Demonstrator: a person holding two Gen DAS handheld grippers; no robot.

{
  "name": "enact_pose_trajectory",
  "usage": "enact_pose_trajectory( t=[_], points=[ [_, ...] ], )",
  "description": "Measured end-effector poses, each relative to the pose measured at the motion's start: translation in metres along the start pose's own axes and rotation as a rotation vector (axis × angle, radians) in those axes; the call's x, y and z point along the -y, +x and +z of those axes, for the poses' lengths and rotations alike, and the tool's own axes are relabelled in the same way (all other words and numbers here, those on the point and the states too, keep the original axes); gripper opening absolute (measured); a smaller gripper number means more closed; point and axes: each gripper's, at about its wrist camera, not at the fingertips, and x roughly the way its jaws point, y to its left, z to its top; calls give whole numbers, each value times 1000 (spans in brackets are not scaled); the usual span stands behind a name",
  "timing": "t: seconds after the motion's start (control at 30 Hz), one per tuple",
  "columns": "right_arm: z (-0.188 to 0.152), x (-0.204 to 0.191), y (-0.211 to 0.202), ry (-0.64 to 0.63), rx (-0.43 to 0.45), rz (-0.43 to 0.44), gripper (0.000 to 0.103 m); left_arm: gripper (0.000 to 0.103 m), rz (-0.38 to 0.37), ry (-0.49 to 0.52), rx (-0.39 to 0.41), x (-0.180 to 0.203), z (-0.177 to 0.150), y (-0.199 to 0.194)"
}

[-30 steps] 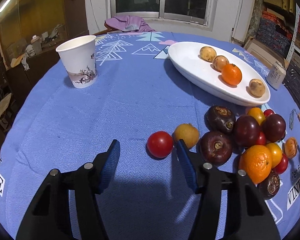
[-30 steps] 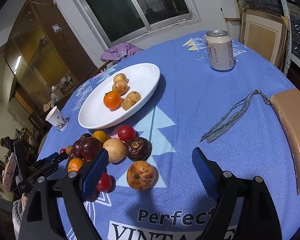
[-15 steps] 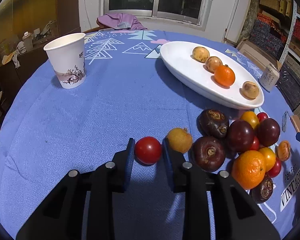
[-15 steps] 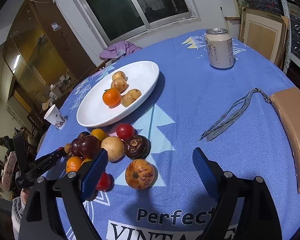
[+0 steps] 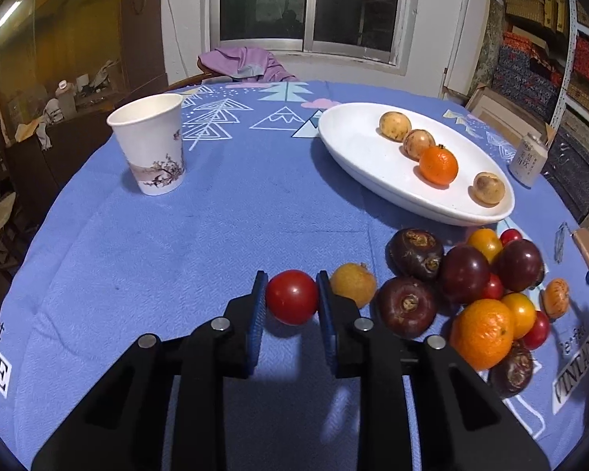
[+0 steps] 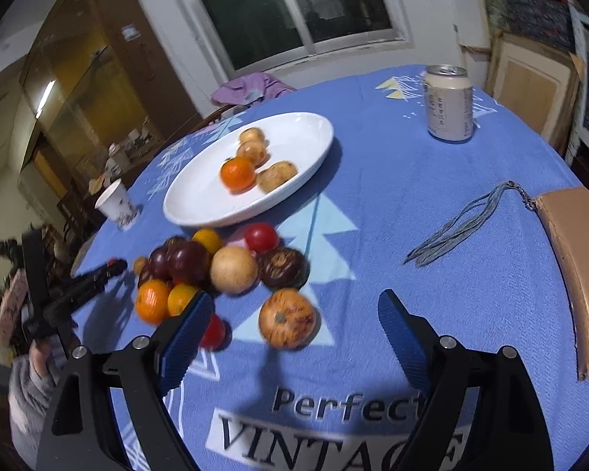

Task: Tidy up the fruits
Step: 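Grasp the red tomato with the left tool while the right tool grasps the striped fruit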

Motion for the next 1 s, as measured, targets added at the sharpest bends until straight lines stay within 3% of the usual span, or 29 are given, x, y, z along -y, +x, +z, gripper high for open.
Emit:
enact_pose_trajectory(
  t=[0.3, 0.4, 0.5, 0.7, 0.77, 0.87, 1.0],
  points=[
    [-23, -24, 11, -184, -9, -165, 87, 24, -61, -8, 49, 6, -1, -26],
    [-25, -34, 16, -261, 25, -251, 80, 24, -68, 5, 45, 12, -3, -26],
    [-20, -37, 24, -280, 26, -285, 65, 24, -67, 12, 41, 14, -5, -25],
    [-19, -44, 39, -303, -28, -249, 62, 24, -67, 8, 37, 12, -6, -24],
    [-19, -45, 43, -300, -45, -218, 48, 24, -63, 13, 31, 13, -6, -22],
    [-19, -46, 43, -297, -42, -200, 39, 24, -56, 21, 22, 14, -8, -19],
    [-19, -47, 42, -296, -39, -193, 39, 24, -48, 25, 17, 15, -9, -17]
  ],
)
